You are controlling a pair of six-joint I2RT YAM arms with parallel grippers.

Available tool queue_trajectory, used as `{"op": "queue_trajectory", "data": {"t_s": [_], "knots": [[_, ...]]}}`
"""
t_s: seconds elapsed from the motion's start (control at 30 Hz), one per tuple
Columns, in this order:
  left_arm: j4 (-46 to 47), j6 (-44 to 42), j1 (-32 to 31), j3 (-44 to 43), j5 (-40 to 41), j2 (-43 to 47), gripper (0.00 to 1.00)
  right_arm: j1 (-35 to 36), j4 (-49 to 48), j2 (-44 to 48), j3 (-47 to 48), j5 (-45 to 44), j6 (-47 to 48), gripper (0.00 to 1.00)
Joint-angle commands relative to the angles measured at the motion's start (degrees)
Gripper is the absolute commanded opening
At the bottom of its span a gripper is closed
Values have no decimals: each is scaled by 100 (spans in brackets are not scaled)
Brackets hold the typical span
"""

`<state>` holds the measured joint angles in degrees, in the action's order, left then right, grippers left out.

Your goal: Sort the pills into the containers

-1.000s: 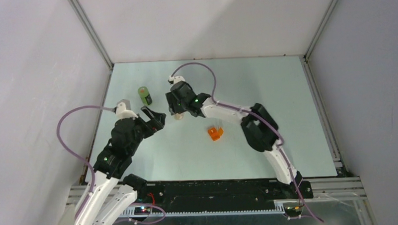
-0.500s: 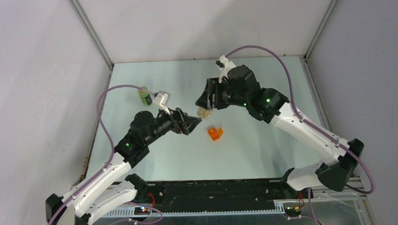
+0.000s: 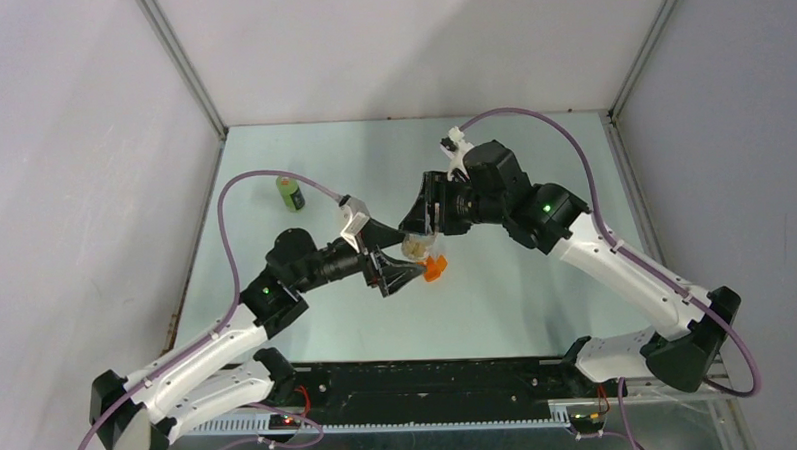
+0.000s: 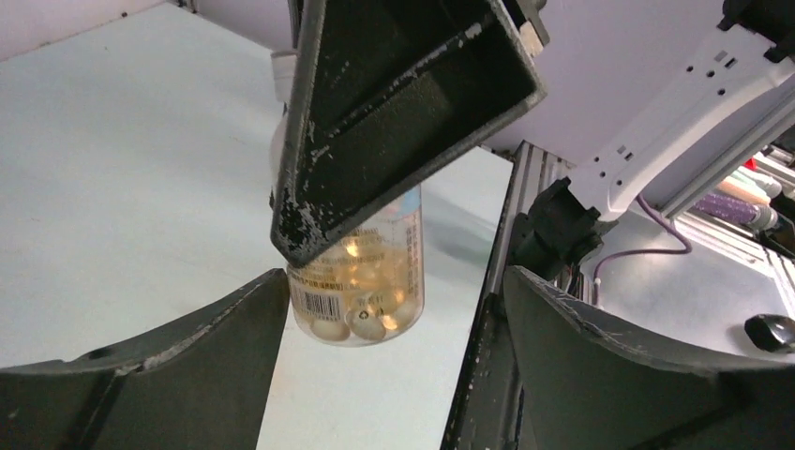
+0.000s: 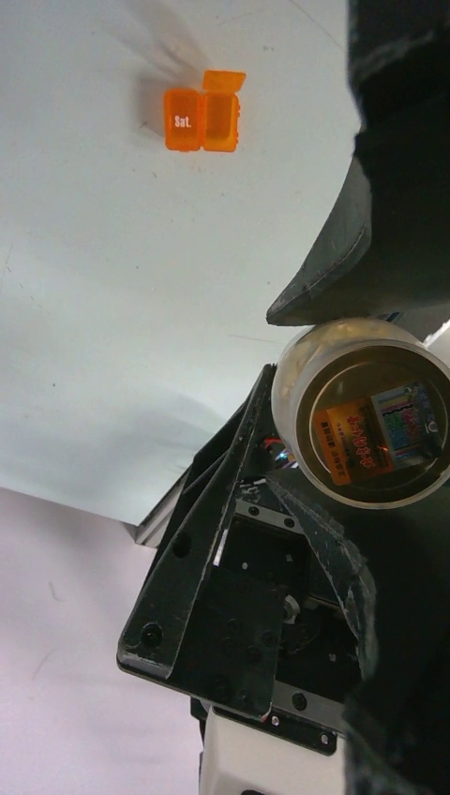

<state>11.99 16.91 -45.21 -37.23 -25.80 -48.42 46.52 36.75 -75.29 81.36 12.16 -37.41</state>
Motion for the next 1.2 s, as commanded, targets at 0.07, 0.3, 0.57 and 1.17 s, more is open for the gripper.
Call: {"op": "queue_trajectory", "data": {"t_s": [0.07, 0.3, 0.57, 1.17], "knots": [[798, 293, -46, 89, 507, -174, 77, 14, -657, 167, -111, 227, -267, 43], [1441, 735, -43, 85, 546, -538, 61, -18, -1144, 88, -93, 379, -316, 43], [1236, 424, -49, 100, 853, -446, 0, -73, -1005, -158, 60, 180, -177, 80], [971, 172, -42, -50, 1377, -780, 0, -622, -956, 468, -447, 379, 21, 49]]}}
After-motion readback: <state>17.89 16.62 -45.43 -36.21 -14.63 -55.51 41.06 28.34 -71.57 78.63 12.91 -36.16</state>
